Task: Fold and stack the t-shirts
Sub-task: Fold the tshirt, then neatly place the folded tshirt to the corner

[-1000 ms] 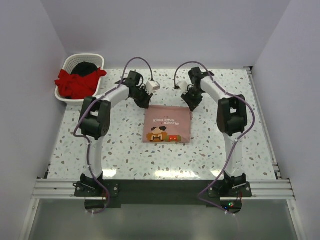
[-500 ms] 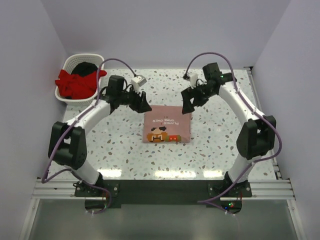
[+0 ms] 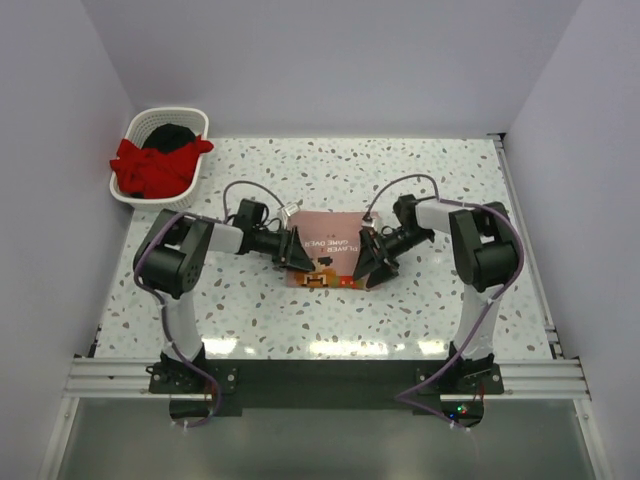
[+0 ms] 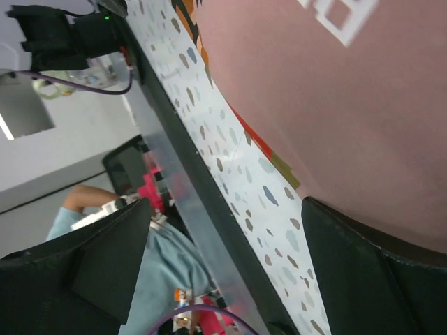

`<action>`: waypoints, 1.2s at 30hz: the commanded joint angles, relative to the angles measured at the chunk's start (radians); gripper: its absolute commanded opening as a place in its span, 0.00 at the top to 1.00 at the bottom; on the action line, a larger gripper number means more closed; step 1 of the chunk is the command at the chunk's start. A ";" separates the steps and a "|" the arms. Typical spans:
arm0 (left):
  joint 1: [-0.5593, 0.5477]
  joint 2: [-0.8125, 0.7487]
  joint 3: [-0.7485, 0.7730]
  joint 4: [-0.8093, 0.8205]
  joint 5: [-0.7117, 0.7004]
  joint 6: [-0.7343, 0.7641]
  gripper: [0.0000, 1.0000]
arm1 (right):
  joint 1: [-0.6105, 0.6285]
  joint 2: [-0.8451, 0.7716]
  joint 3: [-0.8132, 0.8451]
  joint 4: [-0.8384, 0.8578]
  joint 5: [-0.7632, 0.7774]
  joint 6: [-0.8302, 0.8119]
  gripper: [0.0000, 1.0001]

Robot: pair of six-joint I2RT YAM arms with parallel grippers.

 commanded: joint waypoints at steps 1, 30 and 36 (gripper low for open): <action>0.057 0.067 -0.014 -0.079 -0.090 0.075 0.44 | -0.049 0.060 -0.070 0.007 0.014 -0.053 0.07; -0.393 0.156 0.527 -0.639 -1.042 0.635 0.23 | -0.148 -0.612 -0.090 -0.032 0.422 -0.033 0.01; -0.185 -0.012 0.256 -0.703 -0.976 0.739 0.24 | -0.149 -0.596 -0.059 -0.049 0.457 -0.065 0.01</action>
